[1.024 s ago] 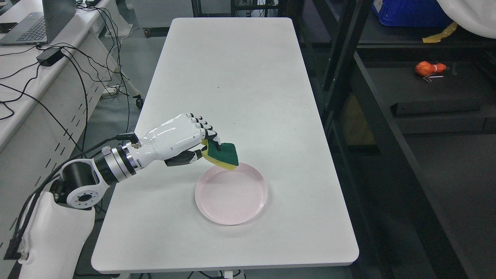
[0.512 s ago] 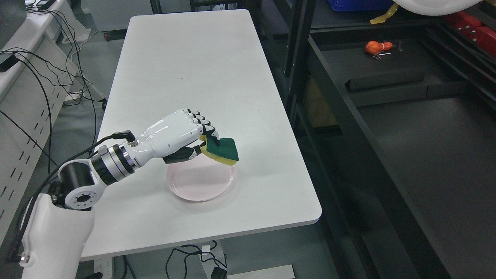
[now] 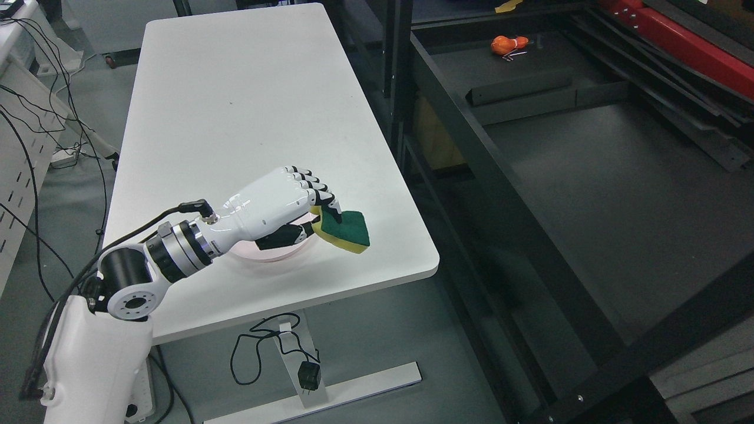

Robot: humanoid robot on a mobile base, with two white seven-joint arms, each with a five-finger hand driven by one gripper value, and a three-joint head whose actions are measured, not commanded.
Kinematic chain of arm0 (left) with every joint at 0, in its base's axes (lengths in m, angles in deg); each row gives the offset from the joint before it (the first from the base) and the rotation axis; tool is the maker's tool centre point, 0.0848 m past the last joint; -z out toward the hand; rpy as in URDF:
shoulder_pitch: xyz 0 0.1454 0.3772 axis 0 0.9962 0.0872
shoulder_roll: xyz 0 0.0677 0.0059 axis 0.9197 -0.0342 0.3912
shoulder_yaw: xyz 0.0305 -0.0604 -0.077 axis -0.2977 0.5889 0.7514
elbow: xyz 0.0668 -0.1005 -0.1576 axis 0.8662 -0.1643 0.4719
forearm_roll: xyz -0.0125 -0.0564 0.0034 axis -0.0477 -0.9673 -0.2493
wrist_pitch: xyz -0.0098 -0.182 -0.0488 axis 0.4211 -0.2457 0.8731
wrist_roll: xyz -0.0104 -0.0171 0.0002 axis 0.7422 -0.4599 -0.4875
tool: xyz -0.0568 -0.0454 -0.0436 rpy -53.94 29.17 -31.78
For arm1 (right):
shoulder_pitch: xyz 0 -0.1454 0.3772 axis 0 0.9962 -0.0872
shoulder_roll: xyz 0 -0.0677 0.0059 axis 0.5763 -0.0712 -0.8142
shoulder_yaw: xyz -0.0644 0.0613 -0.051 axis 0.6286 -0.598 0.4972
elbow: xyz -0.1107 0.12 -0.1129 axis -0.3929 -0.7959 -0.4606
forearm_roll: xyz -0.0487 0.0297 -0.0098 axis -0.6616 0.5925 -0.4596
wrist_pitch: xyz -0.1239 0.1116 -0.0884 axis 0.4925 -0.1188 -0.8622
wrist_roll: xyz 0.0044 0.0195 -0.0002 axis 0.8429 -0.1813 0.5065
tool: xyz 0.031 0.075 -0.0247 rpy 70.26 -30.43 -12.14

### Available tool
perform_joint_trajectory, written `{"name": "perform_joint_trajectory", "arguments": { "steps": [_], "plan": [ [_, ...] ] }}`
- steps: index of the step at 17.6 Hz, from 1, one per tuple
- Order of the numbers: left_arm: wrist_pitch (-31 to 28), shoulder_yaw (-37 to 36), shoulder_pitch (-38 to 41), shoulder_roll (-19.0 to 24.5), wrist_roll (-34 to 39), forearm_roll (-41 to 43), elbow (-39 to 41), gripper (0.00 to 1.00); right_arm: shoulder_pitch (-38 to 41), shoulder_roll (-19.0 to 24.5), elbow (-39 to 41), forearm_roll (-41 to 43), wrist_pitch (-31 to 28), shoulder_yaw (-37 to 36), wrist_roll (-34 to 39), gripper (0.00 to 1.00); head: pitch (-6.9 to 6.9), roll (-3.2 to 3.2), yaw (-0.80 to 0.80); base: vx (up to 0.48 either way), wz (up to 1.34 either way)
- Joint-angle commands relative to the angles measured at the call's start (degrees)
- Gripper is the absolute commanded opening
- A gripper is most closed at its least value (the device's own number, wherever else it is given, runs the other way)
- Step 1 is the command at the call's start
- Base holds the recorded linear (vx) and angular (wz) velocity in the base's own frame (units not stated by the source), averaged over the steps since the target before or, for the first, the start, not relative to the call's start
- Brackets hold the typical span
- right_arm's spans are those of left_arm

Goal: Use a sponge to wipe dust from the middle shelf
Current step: 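Carry the sponge toward the dark shelf while the robot turns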

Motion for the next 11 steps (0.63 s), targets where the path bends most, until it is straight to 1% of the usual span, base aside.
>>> {"name": "perform_joint_trajectory", "arguments": {
  "steps": [1,7,11],
  "plan": [
    [0.0,-0.7,-0.1,-1.2,-0.1,-0.1,0.0,0.0,0.0,-1.0,1.0,0.0,0.0,0.0,0.0,1.0,0.0,0.0,0.0,-0.229,-0.18],
    [0.0,-1.3,-0.5,-1.6,-0.1,-0.1,0.1,0.0,0.0,-1.0,1.0,0.0,0.0,0.0,0.0,1.0,0.0,0.0,0.0,-0.24,-0.19],
    [0.0,-2.0,-0.6,-3.7,-0.1,-0.3,0.1,0.01,0.0,-1.0,1.0,0.0,0.0,0.0,0.0,1.0,0.0,0.0,0.0,-0.256,-0.21]
  ]
}}
